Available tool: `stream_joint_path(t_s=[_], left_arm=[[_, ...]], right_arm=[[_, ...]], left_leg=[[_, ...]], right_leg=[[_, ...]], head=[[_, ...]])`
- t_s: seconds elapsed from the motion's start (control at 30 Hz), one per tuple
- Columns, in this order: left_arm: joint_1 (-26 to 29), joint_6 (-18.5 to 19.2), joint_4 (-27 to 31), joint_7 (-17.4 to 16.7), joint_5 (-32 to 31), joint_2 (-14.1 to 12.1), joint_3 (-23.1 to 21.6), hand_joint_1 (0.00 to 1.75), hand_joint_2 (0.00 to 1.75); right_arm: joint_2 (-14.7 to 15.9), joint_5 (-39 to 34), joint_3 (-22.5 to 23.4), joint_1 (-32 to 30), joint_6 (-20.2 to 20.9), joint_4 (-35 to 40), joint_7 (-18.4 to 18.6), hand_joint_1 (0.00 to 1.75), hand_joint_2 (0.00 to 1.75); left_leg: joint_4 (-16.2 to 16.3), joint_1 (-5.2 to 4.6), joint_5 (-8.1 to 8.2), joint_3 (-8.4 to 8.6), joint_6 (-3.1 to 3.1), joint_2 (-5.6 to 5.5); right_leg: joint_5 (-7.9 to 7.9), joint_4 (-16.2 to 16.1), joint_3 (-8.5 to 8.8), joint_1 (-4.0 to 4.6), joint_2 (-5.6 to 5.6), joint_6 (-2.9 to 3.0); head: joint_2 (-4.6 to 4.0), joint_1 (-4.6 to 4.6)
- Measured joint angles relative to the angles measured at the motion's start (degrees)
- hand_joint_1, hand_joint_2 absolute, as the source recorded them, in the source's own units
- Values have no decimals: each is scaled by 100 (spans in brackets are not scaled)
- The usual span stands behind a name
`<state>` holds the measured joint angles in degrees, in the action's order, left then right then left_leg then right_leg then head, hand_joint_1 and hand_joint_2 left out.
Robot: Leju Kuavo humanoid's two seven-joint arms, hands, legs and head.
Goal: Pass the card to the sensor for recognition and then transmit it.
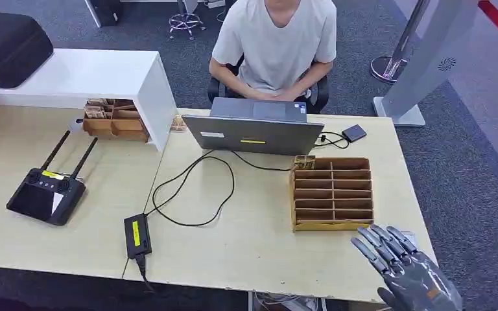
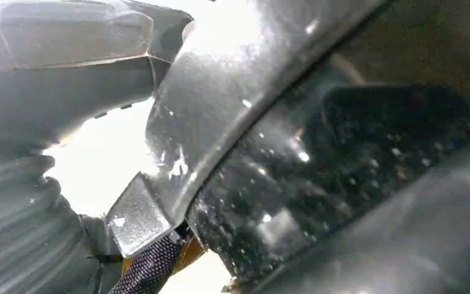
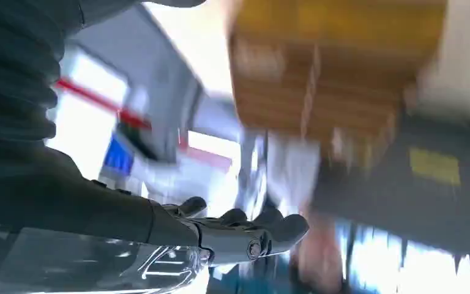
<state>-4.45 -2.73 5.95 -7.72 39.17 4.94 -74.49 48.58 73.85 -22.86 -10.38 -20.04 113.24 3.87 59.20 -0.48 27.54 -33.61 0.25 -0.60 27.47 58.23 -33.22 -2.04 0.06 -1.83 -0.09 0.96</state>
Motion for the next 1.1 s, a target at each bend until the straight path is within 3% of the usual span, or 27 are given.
stream_joint_path(t_s=[0.03, 0.1, 0.27, 0.8, 1.1], left_arm=[[-6, 11, 0, -20, -35, 2, 0, 0, 175], [-11, 24, 0, -46, -61, 4, -2, 0, 175], [-12, 24, 0, -46, -76, 4, -4, 0, 175], [-22, 55, 0, -59, -127, 4, -22, 0, 175], [-38, 94, 0, -103, -166, 4, -28, 0, 175]], right_arm=[[-367, 474, -86, 123, -423, -223, 22, 0, 175], [-896, 954, -295, 268, -717, -669, 123, 0, 175], [-1479, 1023, -477, 441, -877, -1171, 194, 0, 175], [-2311, 1082, -726, 902, -1100, -2041, 192, 0, 175], [-2532, 1082, -817, 1246, -1084, -2504, 201, 0, 175]], left_leg=[[0, 0, 3, 6, -5, 8], [0, 0, 3, 12, -6, 16], [0, 0, 2, 10, -7, 14], [0, 0, 2, 7, -6, 13], [0, 0, 2, 6, -6, 13]], right_leg=[[-2, 0, -1, 0, 11, 2], [-1, 2, 0, -1, 14, 5], [-1, 4, 1, 0, 8, 10], [0, 3, 0, 0, 8, 10], [-1, 4, 0, 0, 9, 10]], head=[[0, 0], [0, 4], [0, 4], [0, 2], [0, 2]])
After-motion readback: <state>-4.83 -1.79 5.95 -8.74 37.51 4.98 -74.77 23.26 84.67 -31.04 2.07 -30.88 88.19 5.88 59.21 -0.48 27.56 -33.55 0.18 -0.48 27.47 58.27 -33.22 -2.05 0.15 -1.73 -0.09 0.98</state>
